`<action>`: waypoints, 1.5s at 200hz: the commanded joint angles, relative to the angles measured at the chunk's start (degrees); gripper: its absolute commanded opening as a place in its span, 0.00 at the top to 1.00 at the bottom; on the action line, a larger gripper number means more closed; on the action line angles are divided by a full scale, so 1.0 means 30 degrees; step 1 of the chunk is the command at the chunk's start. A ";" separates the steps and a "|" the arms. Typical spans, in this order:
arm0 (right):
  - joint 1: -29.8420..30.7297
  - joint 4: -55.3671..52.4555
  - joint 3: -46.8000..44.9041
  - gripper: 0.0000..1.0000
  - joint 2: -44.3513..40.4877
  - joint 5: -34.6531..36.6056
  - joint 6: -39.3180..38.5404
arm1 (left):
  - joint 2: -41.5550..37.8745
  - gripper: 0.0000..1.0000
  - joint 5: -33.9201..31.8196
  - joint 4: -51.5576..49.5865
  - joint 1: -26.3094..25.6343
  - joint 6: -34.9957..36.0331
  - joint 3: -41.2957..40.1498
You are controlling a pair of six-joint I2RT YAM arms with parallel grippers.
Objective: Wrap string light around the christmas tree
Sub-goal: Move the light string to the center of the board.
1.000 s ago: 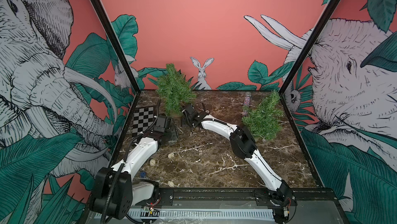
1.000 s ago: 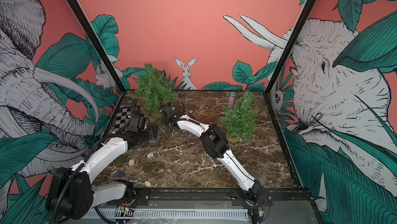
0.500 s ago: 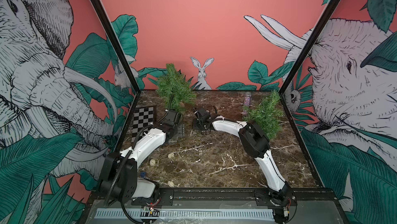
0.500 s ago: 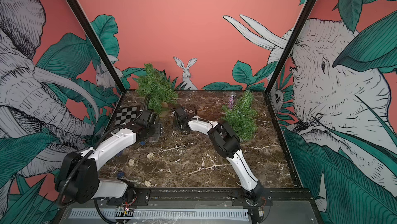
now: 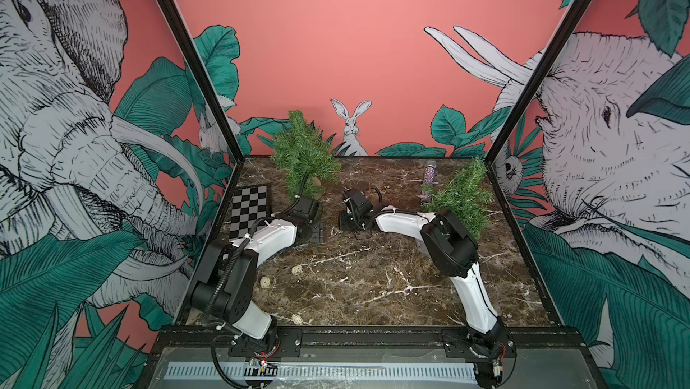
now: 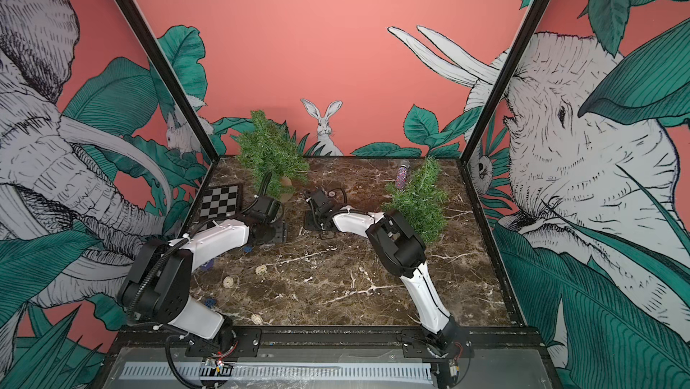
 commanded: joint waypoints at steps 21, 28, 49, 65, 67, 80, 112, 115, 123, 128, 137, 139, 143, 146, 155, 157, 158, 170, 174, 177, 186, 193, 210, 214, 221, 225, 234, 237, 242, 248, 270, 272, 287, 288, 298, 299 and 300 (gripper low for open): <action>-0.0097 0.0460 -0.0428 0.86 -0.1046 -0.0156 0.0151 | 0.0472 0.23 0.0598 0.0585 0.0711 -0.1098 -0.0426; -0.0084 0.0491 -0.0404 0.86 -0.1037 -0.0188 0.0176 | 0.0576 0.24 0.0774 0.0838 0.0710 -0.1213 -0.0474; -0.0113 0.0517 -0.0312 0.86 -0.0937 -0.0301 0.0228 | 0.0968 0.25 0.0974 0.1167 0.0704 -0.1284 -0.0442; -0.0149 0.0552 -0.0362 0.86 -0.0966 -0.0340 0.0238 | 0.1349 0.26 0.1127 0.1196 0.0709 -0.1164 -0.0240; -0.0177 0.0575 -0.0365 0.86 -0.0975 -0.0342 0.0238 | 0.1384 0.26 0.1126 0.1196 0.0696 -0.1155 -0.0228; -0.0216 0.0698 -0.0420 0.86 -0.1009 -0.0387 0.0318 | 0.1566 0.27 0.1055 0.1144 0.0697 -0.1096 -0.0120; -0.0275 0.0773 -0.0427 0.86 -0.1076 -0.0366 0.0292 | 0.1519 0.29 0.0210 0.0953 0.0713 -0.0685 -0.0318; -0.0300 0.0767 -0.0424 0.86 -0.1061 -0.0362 0.0271 | 0.1563 0.29 0.0127 0.0957 0.0741 -0.0674 -0.0331; -0.0319 0.0756 -0.0396 0.87 -0.1026 -0.0390 0.0239 | 0.1682 0.31 0.0129 0.0971 0.0741 -0.0656 -0.0399; -0.0333 0.0777 -0.0395 0.87 -0.1032 -0.0397 0.0238 | 0.1745 0.32 0.0230 0.1028 0.0741 -0.0689 -0.0449; -0.0319 0.0738 -0.0431 0.86 -0.1035 -0.0450 0.0254 | 0.1693 0.35 0.0599 0.1149 0.0770 -0.0908 -0.0606; -0.0330 0.0731 -0.0448 0.86 -0.1036 -0.0479 0.0242 | 0.1653 0.36 0.0723 0.1163 0.0755 -0.0938 -0.0627; -0.0333 0.0702 -0.0467 0.86 -0.1068 -0.0503 0.0239 | 0.1533 0.38 0.0909 0.1189 0.0732 -0.0980 -0.0683; -0.0333 0.0667 -0.0503 0.87 -0.1119 -0.0537 0.0216 | 0.1418 0.40 0.1082 0.1196 0.0699 -0.1030 -0.0790; -0.0333 0.0641 -0.0673 0.87 -0.1331 -0.0646 0.0131 | 0.0878 0.44 0.1595 0.1173 0.0613 -0.1167 -0.1017; -0.0333 0.0619 -0.0721 0.87 -0.1411 -0.0689 0.0087 | 0.0761 0.45 0.1675 0.1125 0.0584 -0.1200 -0.1038; -0.0333 0.0615 -0.0748 0.87 -0.1448 -0.0701 0.0069 | 0.0688 0.46 0.1728 0.1087 0.0575 -0.1225 -0.1070; -0.0333 0.0391 -0.1123 0.87 -0.1908 -0.0855 -0.0230 | -0.0324 0.51 0.2061 0.0519 0.0234 -0.1320 -0.1286; -0.0333 0.0281 -0.1271 0.87 -0.2093 -0.0927 -0.0373 | -0.0700 0.52 0.2129 0.0248 0.0079 -0.1310 -0.1334; -0.0333 0.0212 -0.1398 0.87 -0.2250 -0.1007 -0.0508 | -0.0996 0.53 0.2172 0.0020 -0.0060 -0.1283 -0.1377; -0.0344 -0.0143 -0.1814 0.88 -0.2765 -0.1183 -0.0924 | -0.1804 0.57 0.2340 -0.0710 -0.0454 -0.1287 -0.1525; -0.0333 -0.0578 -0.2166 0.88 -0.3214 -0.1419 -0.1345 | -0.2431 0.59 0.2599 -0.1338 -0.0764 -0.1228 -0.1611; -0.0333 -0.2084 -0.3320 0.88 -0.4619 -0.1819 -0.2677 | -0.3750 0.64 0.2972 -0.3289 -0.1592 -0.1040 -0.1755; -0.0333 -0.2426 -0.3690 0.88 -0.4965 -0.1861 -0.2998 | -0.3974 0.65 0.3043 -0.3843 -0.1786 -0.1005 -0.1733; -0.0316 -0.3078 -0.4420 0.88 -0.5744 -0.1852 -0.3573 | -0.4437 0.66 0.3148 -0.4731 -0.2196 -0.0916 -0.1697; -0.0305 -0.3437 -0.4704 0.88 -0.6167 -0.1678 -0.3878 | -0.4693 0.66 0.3206 -0.5171 -0.2420 -0.0916 -0.1731; -0.0303 -0.4255 -0.6202 0.89 -0.7121 -0.1307 -0.4401 | -0.5247 0.67 0.3625 -0.5910 -0.2691 -0.0946 -0.1854; -0.0260 -0.4505 -0.6599 0.89 -0.7420 -0.1179 -0.4487 | -0.5392 0.67 0.3875 -0.6148 -0.2713 -0.0930 -0.1929; -0.0279 -0.4915 -0.7146 0.89 -0.7872 -0.1112 -0.4709 | -0.5612 0.67 0.4402 -0.6433 -0.2748 -0.0910 -0.2027; -0.0275 -0.5447 -0.7747 0.89 -0.8296 -0.1111 -0.5026 | -0.5808 0.68 0.5053 -0.6765 -0.2821 -0.0806 -0.2150; -0.0088 -0.8114 -0.9317 0.90 -0.9305 -0.1062 -0.6055 | -0.5901 0.67 0.5814 -0.8615 -0.3394 -0.0711 -0.1857; -0.0030 -0.8337 -0.9444 0.90 -0.9403 -0.1006 -0.6140 | -0.5929 0.67 0.5799 -0.8639 -0.3545 -0.0749 -0.1841; 0.0415 -0.9835 -0.9971 0.90 -0.9882 -0.0232 -0.6700 | -0.5998 0.67 0.6279 -0.8517 -0.4619 -0.1163 -0.1697; 0.0436 -0.9944 -0.9987 0.90 -0.9903 -0.0151 -0.6703 | -0.5988 0.67 0.6330 -0.8509 -0.4693 -0.1192 -0.1664; 0.0727 -1.0603 -0.9953 0.90 -1.0171 0.0524 -0.6886 | -0.5602 0.67 0.6638 -0.8514 -0.5244 -0.1431 -0.1366; 0.0754 -1.0635 -0.9935 0.90 -1.0194 0.0565 -0.6898 | -0.5570 0.67 0.6641 -0.8522 -0.5328 -0.1458 -0.1337; 0.0781 -1.0666 -0.9940 0.91 -1.0220 0.0614 -0.6904 | -0.5525 0.67 0.6642 -0.8540 -0.5355 -0.1471 -0.1322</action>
